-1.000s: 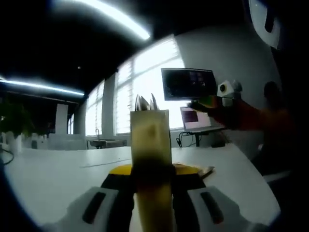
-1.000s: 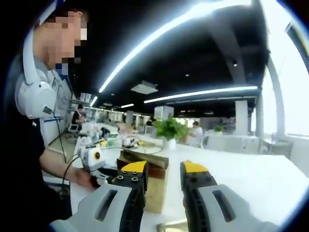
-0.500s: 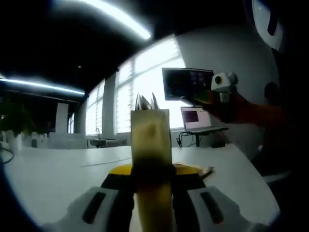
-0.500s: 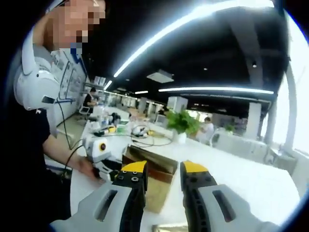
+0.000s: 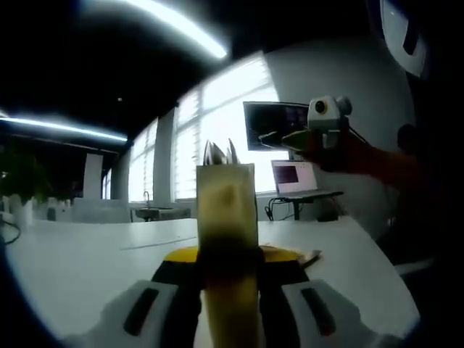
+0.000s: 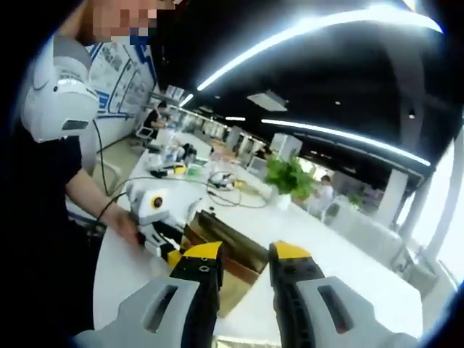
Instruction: Extract single mask from mask box in order stack masks on table
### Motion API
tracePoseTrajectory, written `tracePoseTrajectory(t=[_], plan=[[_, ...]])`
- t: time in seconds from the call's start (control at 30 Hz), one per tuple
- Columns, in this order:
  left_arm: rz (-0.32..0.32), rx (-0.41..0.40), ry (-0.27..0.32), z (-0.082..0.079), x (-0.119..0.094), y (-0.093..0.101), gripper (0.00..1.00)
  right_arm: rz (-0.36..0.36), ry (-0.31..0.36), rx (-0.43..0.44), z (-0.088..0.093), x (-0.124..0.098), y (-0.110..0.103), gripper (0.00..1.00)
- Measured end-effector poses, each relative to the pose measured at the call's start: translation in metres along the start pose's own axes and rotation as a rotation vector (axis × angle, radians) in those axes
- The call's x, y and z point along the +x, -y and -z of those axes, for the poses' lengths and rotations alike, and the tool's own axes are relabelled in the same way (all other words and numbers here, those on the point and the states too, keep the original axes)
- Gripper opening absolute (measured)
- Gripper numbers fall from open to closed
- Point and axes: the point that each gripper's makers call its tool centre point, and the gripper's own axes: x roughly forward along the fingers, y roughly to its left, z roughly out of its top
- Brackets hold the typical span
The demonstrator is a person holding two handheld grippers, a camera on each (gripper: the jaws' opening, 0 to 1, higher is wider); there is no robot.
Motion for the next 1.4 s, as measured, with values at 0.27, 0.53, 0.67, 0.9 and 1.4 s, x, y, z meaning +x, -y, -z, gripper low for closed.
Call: tracePoseTrajectory(t=[0.27, 0.53, 0.67, 0.9, 1.4], plan=[[0.0, -0.001, -0.001, 0.0, 0.0, 0.0, 0.32, -0.036, -0.014, -0.043, -0.002, 0.006, -0.001, 0.19], [0.0, 0.001, -0.001, 0.0, 0.0, 0.0, 0.32, -0.097, -0.063, -0.13, -0.003, 0.017, -0.008, 0.17], [0.0, 0.0, -0.002, 0.0, 0.0, 0.001, 0.32, -0.115, -0.086, -0.165, -0.003, 0.022, -0.01, 0.17], [0.0, 0.0, -0.002, 0.0, 0.0, 0.001, 0.32, -0.178, -0.139, -0.234, 0.001, 0.031, -0.015, 0.17], [0.0, 0.002, -0.003, 0.0, 0.0, 0.0, 0.32, -0.243, -0.205, -0.309, 0.004, 0.045, -0.032, 0.1]])
